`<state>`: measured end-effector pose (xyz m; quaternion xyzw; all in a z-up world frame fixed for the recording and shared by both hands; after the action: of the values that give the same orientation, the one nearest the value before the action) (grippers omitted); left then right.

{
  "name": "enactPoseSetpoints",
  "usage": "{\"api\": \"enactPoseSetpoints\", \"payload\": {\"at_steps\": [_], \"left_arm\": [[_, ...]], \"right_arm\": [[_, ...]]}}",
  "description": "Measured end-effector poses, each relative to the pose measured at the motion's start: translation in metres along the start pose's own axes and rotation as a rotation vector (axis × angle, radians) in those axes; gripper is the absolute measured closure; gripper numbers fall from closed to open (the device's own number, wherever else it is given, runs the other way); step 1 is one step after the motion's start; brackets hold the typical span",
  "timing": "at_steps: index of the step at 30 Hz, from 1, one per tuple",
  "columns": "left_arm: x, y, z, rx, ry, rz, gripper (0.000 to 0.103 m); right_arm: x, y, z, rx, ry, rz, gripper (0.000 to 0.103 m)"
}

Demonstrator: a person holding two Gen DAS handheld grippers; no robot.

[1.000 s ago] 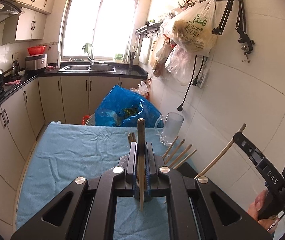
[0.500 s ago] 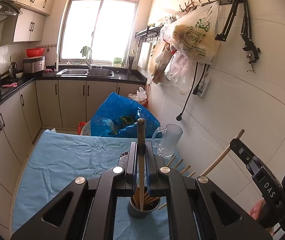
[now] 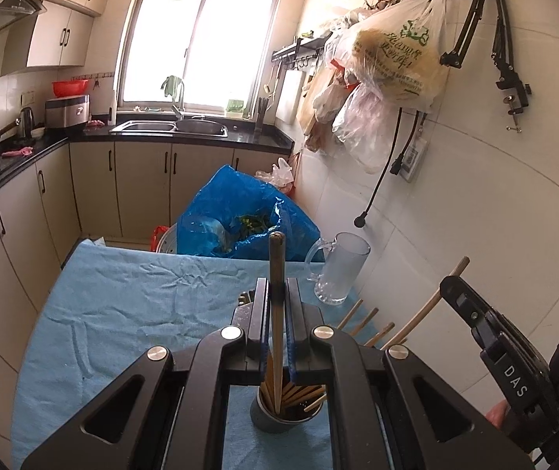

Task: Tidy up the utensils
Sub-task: 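Carry both held chopsticks upright to the black cup and lower them in, then open both tools over the cup to release the chopsticks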

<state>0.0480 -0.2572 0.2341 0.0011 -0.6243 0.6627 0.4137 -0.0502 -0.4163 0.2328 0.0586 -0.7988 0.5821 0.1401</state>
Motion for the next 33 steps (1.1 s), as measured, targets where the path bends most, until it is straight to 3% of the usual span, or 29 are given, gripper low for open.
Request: {"api": "enactPoseSetpoints", "payload": {"at_steps": [23, 33], "left_arm": [[-0.031, 0.038, -0.019, 0.012, -0.002, -0.081, 0.096], [-0.044, 0.048, -0.025, 0.022, -0.011, -0.11, 0.095]], "right_arm": [[-0.049, 0.063, -0.009, 0.105, 0.057, -0.146, 0.095], [-0.058, 0.072, -0.005, 0.117, 0.082, -0.168, 0.095]]}}
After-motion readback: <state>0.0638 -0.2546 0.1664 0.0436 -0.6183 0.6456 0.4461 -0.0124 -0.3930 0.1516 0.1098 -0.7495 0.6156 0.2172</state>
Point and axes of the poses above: each gripper's, at about its wrist camera, not at the fingertips, and x roughly against the way its jaws point, z to its right, y to its underside, the point moved 6 cm from there along -x, roughly the way its jaws point, and after that the axes turned 2 degrees about -z, right-handed, at the moved point
